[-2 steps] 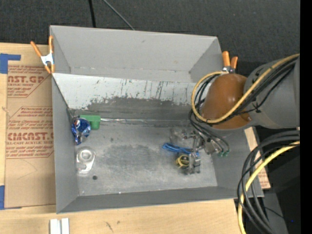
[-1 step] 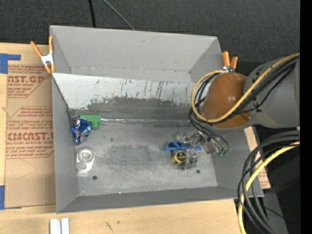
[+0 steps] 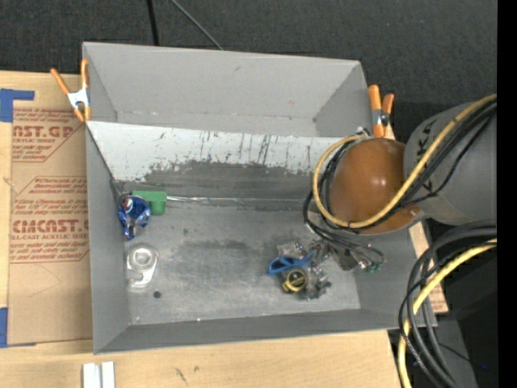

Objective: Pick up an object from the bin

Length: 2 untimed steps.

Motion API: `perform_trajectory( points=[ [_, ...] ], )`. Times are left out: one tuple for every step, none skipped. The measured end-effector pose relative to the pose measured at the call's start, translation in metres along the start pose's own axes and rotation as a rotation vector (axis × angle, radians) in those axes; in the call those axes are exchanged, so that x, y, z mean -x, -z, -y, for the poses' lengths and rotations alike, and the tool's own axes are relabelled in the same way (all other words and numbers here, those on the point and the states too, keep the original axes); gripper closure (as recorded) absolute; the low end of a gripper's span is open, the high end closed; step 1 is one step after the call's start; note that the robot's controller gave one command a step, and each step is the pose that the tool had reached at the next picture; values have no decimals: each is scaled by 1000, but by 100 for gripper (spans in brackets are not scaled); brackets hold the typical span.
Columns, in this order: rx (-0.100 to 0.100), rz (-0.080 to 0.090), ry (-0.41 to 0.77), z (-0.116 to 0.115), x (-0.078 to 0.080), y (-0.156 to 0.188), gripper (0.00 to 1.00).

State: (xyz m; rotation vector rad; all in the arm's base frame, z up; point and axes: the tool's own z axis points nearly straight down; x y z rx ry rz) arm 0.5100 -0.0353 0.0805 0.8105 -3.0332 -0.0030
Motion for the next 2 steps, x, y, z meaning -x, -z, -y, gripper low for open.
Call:
perform_trajectory(
  points=[
    [-5,7,9,-30,-13,113,100],
    [-6,6,460,-16,12,170,100]
  ],
)
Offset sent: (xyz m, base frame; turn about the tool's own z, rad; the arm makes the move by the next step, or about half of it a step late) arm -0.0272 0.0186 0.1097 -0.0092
